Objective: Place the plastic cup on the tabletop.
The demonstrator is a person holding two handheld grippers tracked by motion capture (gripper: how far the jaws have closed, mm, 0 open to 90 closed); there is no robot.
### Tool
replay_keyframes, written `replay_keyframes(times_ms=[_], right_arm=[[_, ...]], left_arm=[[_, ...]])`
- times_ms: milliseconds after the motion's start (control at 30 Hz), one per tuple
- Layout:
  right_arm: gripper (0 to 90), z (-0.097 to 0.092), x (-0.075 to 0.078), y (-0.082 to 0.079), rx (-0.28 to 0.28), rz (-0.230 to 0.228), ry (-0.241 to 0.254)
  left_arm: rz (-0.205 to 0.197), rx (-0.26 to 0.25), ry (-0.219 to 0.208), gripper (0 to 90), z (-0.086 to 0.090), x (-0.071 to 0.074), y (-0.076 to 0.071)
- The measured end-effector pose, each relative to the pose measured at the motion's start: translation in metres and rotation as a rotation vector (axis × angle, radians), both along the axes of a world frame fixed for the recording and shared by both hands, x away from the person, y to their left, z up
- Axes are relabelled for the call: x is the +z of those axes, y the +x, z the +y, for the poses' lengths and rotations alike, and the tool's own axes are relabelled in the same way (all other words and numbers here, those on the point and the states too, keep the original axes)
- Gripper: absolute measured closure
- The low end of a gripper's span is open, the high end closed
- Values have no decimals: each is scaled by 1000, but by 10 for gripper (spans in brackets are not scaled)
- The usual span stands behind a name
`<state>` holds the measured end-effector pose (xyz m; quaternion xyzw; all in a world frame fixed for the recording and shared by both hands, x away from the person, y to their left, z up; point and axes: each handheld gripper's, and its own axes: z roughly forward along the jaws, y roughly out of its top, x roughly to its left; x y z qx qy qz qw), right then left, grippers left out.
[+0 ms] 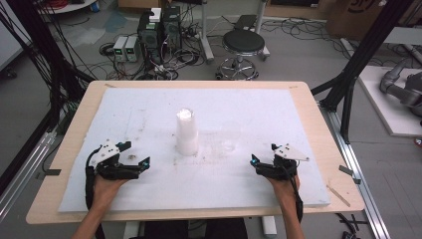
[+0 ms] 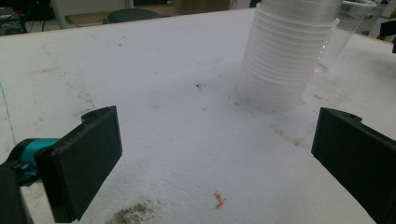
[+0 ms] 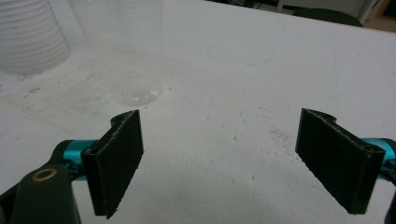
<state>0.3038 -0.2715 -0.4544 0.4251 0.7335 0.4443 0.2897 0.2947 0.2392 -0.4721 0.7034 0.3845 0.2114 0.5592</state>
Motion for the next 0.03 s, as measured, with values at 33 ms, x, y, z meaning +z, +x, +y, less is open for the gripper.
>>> replay_keyframes(times_ms=[33], right_arm=[[152,0,0,0,0,0,0]], left_arm=[[0,0,0,17,0,0,0]])
